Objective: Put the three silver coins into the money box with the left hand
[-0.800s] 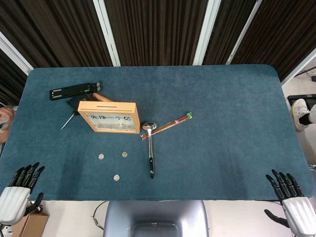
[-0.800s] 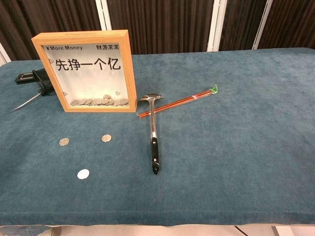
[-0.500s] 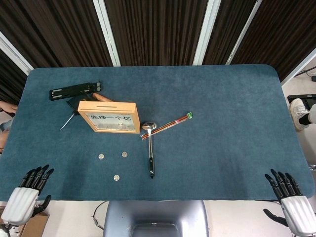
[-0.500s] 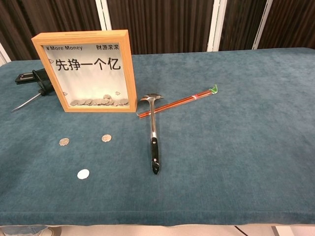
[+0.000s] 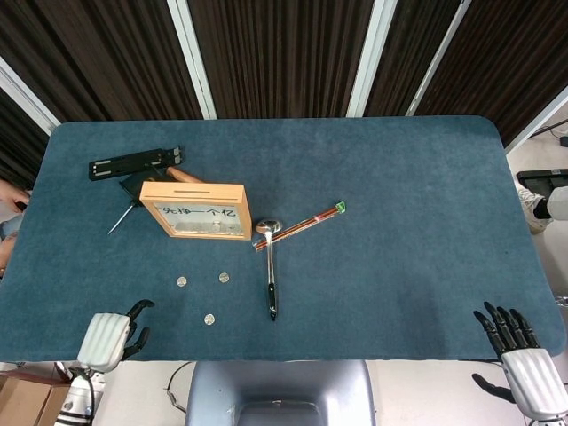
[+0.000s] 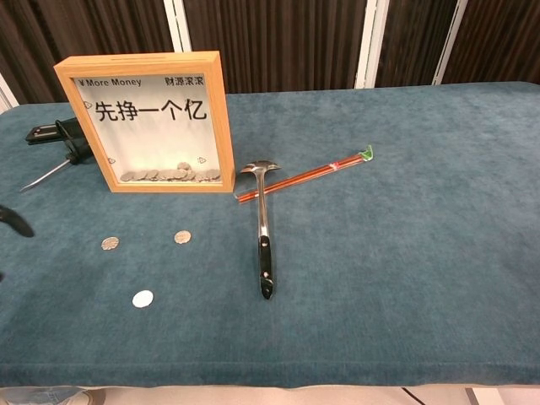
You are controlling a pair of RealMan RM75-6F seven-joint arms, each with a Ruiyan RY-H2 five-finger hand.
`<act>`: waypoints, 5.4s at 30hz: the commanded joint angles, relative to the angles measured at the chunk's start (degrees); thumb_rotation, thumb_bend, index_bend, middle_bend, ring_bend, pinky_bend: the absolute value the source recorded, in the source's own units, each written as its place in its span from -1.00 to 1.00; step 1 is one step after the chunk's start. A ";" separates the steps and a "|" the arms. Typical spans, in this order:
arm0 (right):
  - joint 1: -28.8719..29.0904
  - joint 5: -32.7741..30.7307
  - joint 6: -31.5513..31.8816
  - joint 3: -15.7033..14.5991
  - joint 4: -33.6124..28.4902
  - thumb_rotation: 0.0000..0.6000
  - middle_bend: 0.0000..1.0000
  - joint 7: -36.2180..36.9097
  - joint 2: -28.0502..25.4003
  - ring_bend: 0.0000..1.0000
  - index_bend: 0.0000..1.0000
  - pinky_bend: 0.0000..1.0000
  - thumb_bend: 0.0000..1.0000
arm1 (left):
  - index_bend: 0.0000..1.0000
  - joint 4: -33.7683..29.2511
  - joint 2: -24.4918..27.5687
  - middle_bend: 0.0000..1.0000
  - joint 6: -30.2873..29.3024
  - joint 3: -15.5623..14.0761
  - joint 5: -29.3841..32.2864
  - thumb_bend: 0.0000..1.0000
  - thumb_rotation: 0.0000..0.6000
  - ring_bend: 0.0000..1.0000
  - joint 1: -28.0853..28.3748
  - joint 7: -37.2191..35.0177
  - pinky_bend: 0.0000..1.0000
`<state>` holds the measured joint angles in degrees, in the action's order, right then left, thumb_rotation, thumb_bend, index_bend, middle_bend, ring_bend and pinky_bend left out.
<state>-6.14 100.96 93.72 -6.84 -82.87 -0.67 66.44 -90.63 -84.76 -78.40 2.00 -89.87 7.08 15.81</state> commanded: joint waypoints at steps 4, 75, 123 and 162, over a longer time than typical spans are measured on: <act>0.14 -0.53 -0.45 0.16 -0.29 1.00 -1.00 0.15 -0.21 -1.00 -1.00 -1.00 -0.89 | -0.18 6.51 -8.99 1.00 2.48 4.53 5.60 -0.22 1.00 1.00 3.80 6.90 1.00; -0.31 -2.17 -0.62 0.37 -0.34 1.00 -1.00 1.45 -1.17 -1.00 -1.00 -1.00 -0.89 | -0.08 29.74 -25.91 1.00 7.35 7.95 17.23 -0.21 1.00 1.00 15.60 14.82 1.00; 0.08 -2.68 -2.46 0.27 -0.92 1.00 -1.00 0.34 -1.45 -1.00 -1.00 -1.00 -0.89 | 0.16 25.83 -21.44 1.00 3.94 9.08 16.58 -0.19 1.00 1.00 17.11 11.88 1.00; 0.85 -6.82 -3.97 1.94 -1.33 1.00 -1.00 7.33 -4.32 -1.00 -1.00 -1.00 -0.89 | 0.14 1.22 -5.54 1.00 5.49 28.00 41.76 -0.19 1.00 1.00 40.76 33.44 1.00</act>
<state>-5.29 94.15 89.74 -4.91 -84.20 6.67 62.12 -89.63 -90.11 -72.81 30.23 -48.22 47.60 49.46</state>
